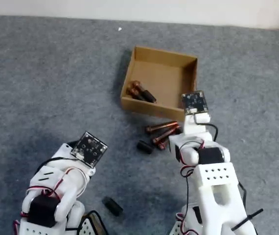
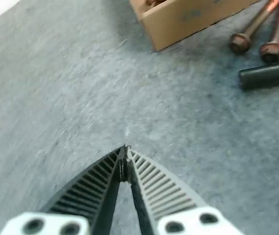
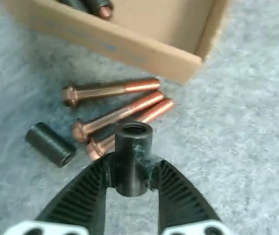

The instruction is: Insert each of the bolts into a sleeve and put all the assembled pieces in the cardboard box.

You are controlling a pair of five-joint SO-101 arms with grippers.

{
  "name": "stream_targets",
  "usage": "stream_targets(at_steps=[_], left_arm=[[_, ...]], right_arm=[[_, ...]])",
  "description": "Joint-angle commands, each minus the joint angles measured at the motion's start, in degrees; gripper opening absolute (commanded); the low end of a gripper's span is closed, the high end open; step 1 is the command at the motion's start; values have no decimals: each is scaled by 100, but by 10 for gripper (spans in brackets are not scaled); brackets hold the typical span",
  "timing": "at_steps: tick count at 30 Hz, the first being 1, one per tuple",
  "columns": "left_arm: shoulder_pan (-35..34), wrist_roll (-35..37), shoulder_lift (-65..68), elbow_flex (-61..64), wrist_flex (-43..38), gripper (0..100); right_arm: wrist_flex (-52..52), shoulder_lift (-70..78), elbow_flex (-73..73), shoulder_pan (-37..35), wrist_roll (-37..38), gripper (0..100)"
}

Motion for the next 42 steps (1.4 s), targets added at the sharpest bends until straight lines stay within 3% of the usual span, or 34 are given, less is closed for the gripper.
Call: stream_targets(at_steps=[1, 5, 10, 16, 20, 30, 35, 42], left_arm=[[391, -44, 303, -541, 18, 30], [523, -26, 1648, -1288, -149, 31], [1068, 9, 3890, -2308, -554, 38], [1367, 1073, 5824, -3169, -1442, 201], [1622, 1231, 6774, -3556, -2136, 210], [2352, 1248, 8725, -4242, -3182, 210], [2440, 2048, 9543, -4760, -3587, 214], [2607, 2163, 10862, -5675, -3754, 214]], right_arm=[[-145, -198, -31, 180, -79, 5], [-145, -198, -31, 242, -88, 5], [-145, -198, -31, 919, -404, 5], [-523, -198, -31, 1684, -580, 5], [-629, -198, -40, 2062, -730, 5], [-629, -198, -40, 2149, -730, 5], [-629, -198, -40, 2149, -730, 5], [-629, -198, -40, 2149, -730, 5]])
